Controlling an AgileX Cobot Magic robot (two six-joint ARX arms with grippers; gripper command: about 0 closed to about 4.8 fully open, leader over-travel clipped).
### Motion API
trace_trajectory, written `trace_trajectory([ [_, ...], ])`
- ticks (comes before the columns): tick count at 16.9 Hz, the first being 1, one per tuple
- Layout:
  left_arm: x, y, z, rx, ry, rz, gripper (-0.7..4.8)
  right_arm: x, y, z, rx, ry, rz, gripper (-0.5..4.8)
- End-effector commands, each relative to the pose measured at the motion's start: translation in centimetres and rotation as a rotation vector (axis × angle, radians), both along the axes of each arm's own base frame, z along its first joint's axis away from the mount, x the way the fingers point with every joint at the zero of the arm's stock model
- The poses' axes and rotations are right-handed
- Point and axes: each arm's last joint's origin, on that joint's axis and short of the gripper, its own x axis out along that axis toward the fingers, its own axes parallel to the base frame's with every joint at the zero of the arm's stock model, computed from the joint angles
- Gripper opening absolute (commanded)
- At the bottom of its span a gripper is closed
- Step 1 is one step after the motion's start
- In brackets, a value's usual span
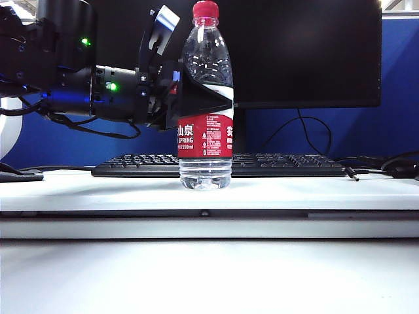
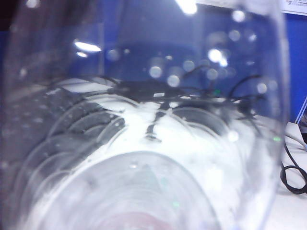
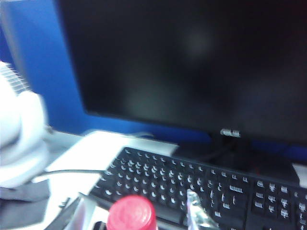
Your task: Unscrew the cap from the plastic bottle on the table.
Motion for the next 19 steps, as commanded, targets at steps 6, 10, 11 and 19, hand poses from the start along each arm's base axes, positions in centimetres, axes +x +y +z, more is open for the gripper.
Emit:
trace_trajectory([
  [6,0.0,-0.1,0.3,-0.011,-0.013,-0.008,2.58,1.2,1.9,-1.8,0.007,0.022,-0.01,2.74],
  [10,0.0,-0.1,0.3,-0.011,-0.014,-0.011,2.58,1.5,2.2,-2.2,0.004,0.023,-0.015,2.7],
  [11,0.0,-0.1,0.3,-0.011,-0.013,-0.011,2.58,1.6,2.3,-2.4,0.004,0.023,-0.015,2.7],
  [19,0.0,-0.1,0.3,-0.01,-0.011,-0.015,2.58,2.2,2.1,-2.6,0.001,0.025,-0.03,1.34],
])
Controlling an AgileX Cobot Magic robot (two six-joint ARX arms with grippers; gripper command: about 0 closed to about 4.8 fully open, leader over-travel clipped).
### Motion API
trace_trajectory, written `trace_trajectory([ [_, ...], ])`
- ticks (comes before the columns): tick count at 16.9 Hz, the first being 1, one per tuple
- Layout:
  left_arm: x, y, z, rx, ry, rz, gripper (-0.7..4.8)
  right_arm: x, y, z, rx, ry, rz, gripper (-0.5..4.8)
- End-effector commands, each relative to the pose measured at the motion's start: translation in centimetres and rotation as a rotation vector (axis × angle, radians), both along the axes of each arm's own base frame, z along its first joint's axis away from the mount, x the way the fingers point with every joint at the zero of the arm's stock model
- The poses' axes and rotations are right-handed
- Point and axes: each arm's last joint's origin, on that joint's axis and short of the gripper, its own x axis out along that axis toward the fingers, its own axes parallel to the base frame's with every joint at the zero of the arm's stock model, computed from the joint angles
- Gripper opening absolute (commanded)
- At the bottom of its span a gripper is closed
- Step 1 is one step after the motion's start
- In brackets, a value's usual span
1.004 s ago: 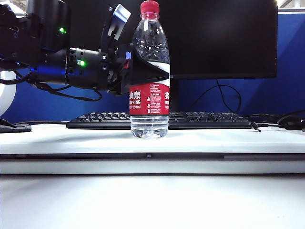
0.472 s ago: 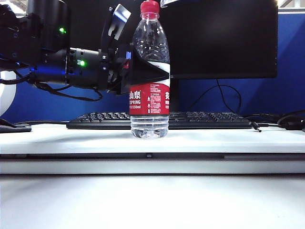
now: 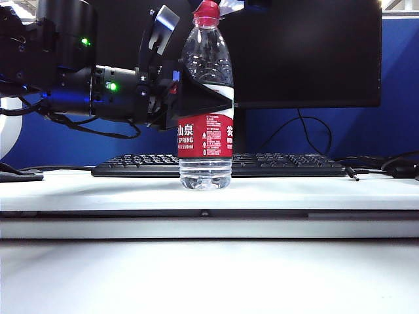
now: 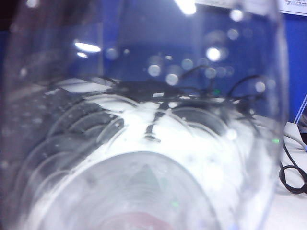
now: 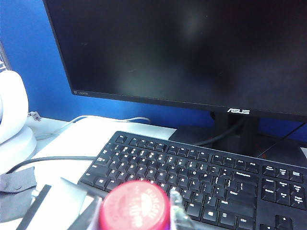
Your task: Unscrew the cap from the plastic bottle on the table.
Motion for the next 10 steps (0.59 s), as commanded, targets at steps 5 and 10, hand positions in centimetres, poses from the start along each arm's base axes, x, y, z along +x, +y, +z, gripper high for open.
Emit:
trace_trajectory([
  [5,0.0,-0.1,0.3,-0.01,-0.011,-0.012,2.58,0.2,-0.4,-0.3,-0.106,0.039,0.134,1.02],
  [10,0.0,-0.1,0.3,-0.01,-0.012,-0.028,2.58,1.6,-2.4,-0.6,-0.217,0.08,0.217,1.02],
])
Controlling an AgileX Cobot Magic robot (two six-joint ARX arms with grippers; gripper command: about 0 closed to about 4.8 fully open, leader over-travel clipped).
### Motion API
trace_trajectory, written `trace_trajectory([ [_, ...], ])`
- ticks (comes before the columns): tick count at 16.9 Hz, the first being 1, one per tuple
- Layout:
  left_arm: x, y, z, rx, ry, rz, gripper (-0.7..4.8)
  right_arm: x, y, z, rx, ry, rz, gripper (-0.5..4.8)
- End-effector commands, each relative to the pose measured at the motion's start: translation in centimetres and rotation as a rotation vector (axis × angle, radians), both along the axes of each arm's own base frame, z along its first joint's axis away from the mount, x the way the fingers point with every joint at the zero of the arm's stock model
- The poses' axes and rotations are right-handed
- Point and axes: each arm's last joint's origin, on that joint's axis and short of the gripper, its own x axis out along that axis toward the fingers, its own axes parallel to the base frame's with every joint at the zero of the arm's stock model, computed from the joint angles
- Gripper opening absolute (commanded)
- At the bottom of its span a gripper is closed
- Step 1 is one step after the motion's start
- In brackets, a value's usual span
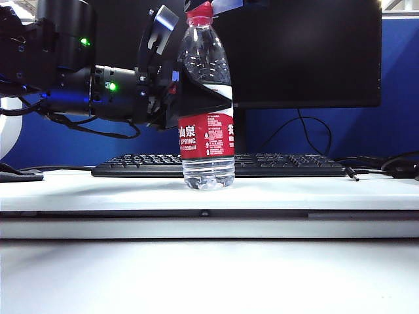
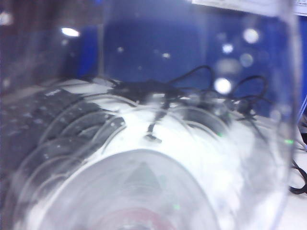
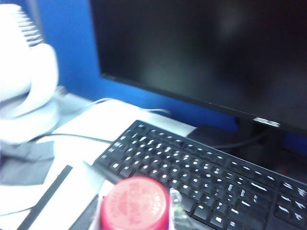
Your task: Unscrew the cap from the plastic bottle on the table.
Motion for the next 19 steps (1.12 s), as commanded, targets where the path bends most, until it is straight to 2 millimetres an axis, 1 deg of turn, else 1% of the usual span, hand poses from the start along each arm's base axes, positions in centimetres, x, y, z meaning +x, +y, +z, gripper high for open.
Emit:
trace_trajectory([
  [1,0.0,-0.1,0.3,-0.01,-0.01,-0.022,2.58,1.4,-1.6,-1.0,-0.087,0.073,0.053,1.02],
  [2,0.0,-0.1,0.3,-0.009,-0.009,-0.022,2.58,1.9,-2.2,-1.0,-0.087,0.082,0.064,1.02],
  [3,0.0,-0.1,0.3,-0.008,-0.006,-0.022,2.58,2.9,-3.2,-1.1,-0.082,0.101,0.1,1.02],
  [5,0.0,-0.1,0.2,-0.008,-0.006,-0.022,2.58,4.2,-4.9,-1.4,-0.08,0.144,0.205,1.02],
  [7,0.0,-0.1,0.2,-0.007,-0.01,-0.021,2.58,4.7,-5.8,-1.9,-0.098,0.188,0.291,1.02],
  [9,0.0,-0.1,0.2,-0.004,-0.016,-0.021,2.58,4.6,-5.9,-2.2,-0.146,0.197,0.357,1.02],
  [10,0.0,-0.1,0.2,-0.004,-0.017,-0.021,2.58,4.3,-5.8,-2.4,-0.172,0.193,0.438,1.02],
  [12,0.0,-0.1,0.2,-0.004,-0.018,-0.021,2.58,4.2,-5.8,-2.6,-0.192,0.188,0.499,1.02],
  [13,0.0,-0.1,0.2,-0.004,-0.018,-0.022,2.58,4.0,-5.8,-2.8,-0.231,0.179,0.539,1.02],
  [17,0.0,-0.1,0.2,-0.001,-0.016,-0.022,2.58,3.9,-5.9,-3.1,-0.27,0.185,0.562,1.01],
  [19,0.0,-0.1,0.1,0.002,-0.01,-0.022,2.58,3.9,-6.0,-3.2,-0.289,0.178,0.571,0.92],
])
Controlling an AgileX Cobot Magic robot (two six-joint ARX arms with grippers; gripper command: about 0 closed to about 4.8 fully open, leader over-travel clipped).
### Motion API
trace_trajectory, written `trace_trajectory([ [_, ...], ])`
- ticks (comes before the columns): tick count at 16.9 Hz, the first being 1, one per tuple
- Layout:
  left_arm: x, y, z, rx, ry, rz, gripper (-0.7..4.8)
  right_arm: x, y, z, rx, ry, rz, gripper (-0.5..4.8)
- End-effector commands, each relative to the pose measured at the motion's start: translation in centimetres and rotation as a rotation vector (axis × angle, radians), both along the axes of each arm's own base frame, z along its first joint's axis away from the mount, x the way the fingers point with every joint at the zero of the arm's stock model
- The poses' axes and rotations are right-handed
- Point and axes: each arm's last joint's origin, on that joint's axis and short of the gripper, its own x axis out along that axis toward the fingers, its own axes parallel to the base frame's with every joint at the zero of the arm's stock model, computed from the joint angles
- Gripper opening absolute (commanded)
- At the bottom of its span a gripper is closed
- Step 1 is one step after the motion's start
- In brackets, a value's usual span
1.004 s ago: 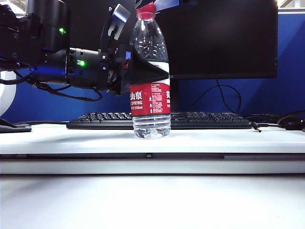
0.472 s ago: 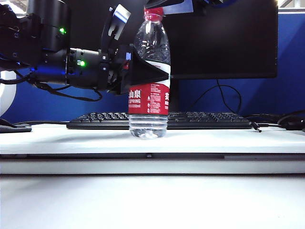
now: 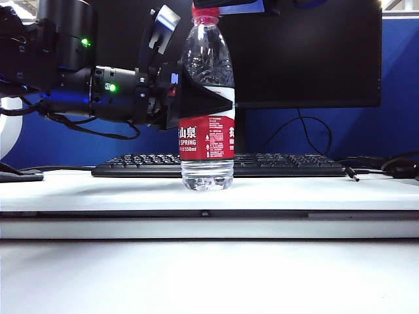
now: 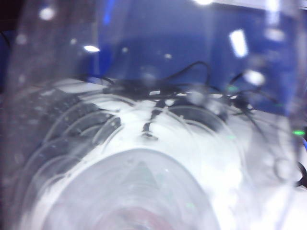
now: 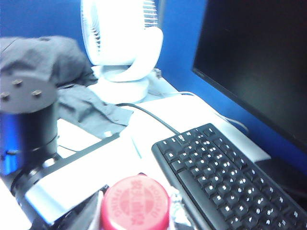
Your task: Unscrew the cap from the plastic bottle on the table.
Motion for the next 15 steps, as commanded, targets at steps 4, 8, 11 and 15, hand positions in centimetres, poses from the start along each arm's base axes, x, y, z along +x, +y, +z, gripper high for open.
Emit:
trace_trajectory([
  [4,0.0,-0.1,0.1,-0.007,0.013,-0.008,2.58,0.2,-1.0,-3.3,-0.138,0.188,0.027,0.51],
  [8,0.0,-0.1,0.1,-0.006,0.012,-0.007,2.58,0.4,-1.2,-3.3,-0.125,0.203,0.008,1.56],
  [11,0.0,-0.1,0.2,-0.007,0.012,-0.007,2.58,0.2,-1.3,-2.7,-0.079,0.217,-0.02,2.36],
  [15,0.0,-0.1,0.1,-0.006,0.013,-0.007,2.58,-0.8,-2.1,0.0,0.02,0.135,-0.061,3.39],
])
